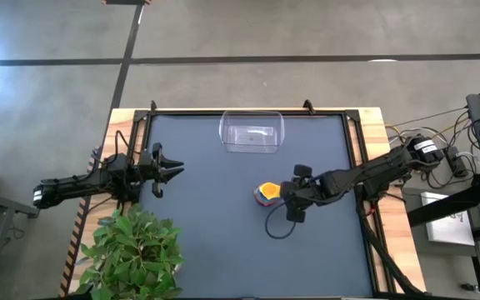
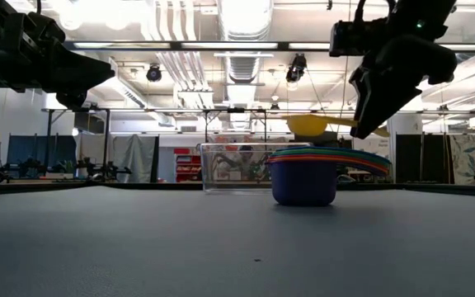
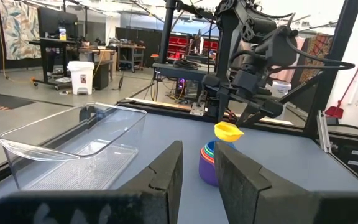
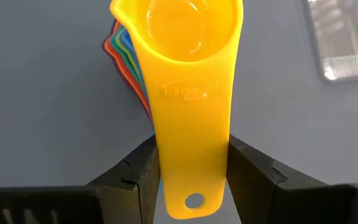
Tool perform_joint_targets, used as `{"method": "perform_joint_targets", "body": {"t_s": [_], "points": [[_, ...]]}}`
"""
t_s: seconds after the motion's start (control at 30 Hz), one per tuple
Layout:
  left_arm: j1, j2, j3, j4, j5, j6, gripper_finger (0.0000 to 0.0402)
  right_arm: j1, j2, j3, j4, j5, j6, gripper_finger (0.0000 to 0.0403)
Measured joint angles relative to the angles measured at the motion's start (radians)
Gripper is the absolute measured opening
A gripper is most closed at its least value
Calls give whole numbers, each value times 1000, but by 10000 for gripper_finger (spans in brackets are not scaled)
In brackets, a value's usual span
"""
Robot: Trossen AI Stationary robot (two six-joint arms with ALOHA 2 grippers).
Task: Nest measuring cups in basket
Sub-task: Stack the yellow measuring cup on top of the blue measuring cup, then put the nested measuring cups into the transparent bin
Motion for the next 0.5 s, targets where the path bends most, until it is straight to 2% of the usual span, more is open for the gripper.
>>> {"method": "perform_joint_targets", "body": {"t_s": [0.1, 0.33, 0.5], "points": [[0, 0, 0, 0, 0, 0, 75, -4, 0, 0, 0, -2, 2, 163], [0, 0, 0, 0, 0, 0, 75, -12, 0, 3, -1, 29, 2, 248], [0, 0, 0, 0, 0, 0, 75, -12, 0, 26, -1, 36, 2, 292]]}}
